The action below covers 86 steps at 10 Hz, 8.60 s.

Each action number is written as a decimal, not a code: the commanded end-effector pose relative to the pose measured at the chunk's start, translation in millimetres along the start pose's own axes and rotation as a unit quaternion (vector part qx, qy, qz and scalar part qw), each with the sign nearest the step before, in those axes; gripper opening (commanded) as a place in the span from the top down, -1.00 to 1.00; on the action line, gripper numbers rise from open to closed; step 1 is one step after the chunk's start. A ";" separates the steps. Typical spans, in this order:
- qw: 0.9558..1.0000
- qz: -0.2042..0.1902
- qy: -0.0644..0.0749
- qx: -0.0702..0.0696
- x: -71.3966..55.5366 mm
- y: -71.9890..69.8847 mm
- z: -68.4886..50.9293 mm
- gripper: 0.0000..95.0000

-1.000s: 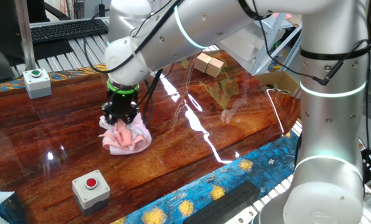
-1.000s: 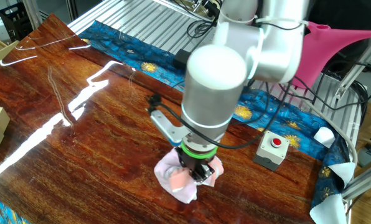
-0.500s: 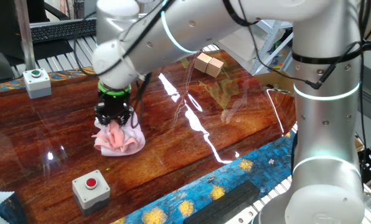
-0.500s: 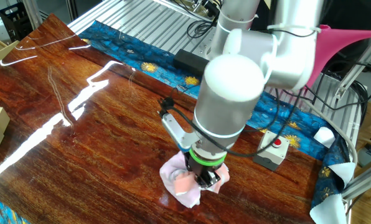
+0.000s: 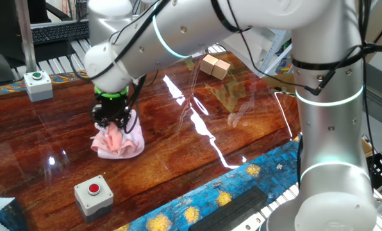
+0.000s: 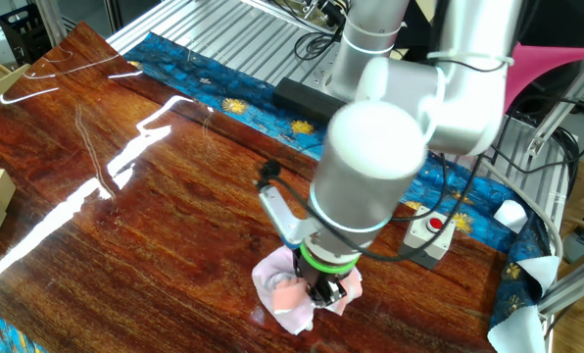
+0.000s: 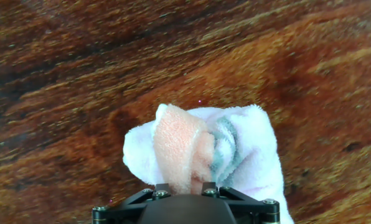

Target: Clean the table with a cloth

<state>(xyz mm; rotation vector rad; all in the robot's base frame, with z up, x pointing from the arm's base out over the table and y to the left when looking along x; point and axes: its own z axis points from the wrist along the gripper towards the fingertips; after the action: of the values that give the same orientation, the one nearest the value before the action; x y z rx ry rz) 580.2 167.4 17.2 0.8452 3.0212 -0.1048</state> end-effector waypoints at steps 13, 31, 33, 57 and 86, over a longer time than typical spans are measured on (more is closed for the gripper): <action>0.995 -0.100 0.001 -0.004 -12.6 8.6 5.9 1.00; 0.966 -0.258 0.003 -0.022 -22.3 -10.2 12.4 1.00; 0.964 -0.266 -0.002 -0.024 -24.8 -19.1 13.3 1.00; 0.952 -0.298 0.046 -0.048 -59.5 -89.4 11.5 1.00; 0.970 -0.227 0.078 -0.042 -58.4 -84.1 7.3 -0.60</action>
<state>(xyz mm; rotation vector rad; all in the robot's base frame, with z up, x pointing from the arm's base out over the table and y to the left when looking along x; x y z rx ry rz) 586.3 64.6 15.8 0.1473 3.2756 0.0942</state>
